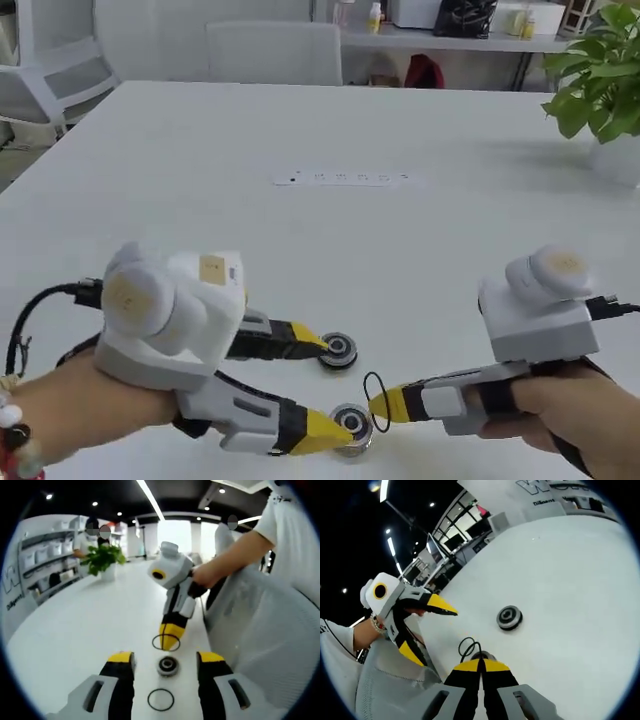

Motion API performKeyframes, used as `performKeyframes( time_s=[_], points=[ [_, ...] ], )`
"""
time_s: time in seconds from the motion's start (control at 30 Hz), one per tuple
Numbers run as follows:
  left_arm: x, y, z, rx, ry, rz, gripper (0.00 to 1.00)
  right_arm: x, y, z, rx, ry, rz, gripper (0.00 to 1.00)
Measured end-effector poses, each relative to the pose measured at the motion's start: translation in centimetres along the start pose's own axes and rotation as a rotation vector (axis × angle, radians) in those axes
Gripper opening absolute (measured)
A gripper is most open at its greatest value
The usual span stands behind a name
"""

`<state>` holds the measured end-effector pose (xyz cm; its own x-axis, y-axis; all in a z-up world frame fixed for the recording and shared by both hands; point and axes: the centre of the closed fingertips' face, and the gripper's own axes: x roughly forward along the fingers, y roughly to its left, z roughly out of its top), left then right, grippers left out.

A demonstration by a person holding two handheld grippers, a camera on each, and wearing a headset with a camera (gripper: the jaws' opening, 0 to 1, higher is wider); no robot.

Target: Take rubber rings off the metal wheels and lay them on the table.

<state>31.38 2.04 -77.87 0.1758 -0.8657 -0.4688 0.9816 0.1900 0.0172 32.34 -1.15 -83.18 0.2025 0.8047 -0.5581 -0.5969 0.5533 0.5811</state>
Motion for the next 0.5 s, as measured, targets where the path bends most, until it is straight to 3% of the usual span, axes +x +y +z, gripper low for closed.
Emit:
performKeyframes(
  time_s=[0.23, 0.5],
  points=[
    [-4.1, 0.9, 1.2, -0.010, -0.046, 0.073, 0.62, -1.2, 0.3, 0.7, 0.001, -0.035, -0.008, 0.00],
    [-8.3, 1.5, 1.3, -0.038, -0.080, 0.166, 0.69, -1.7, 0.3, 0.7, -0.016, -0.030, -0.012, 0.00]
  ],
)
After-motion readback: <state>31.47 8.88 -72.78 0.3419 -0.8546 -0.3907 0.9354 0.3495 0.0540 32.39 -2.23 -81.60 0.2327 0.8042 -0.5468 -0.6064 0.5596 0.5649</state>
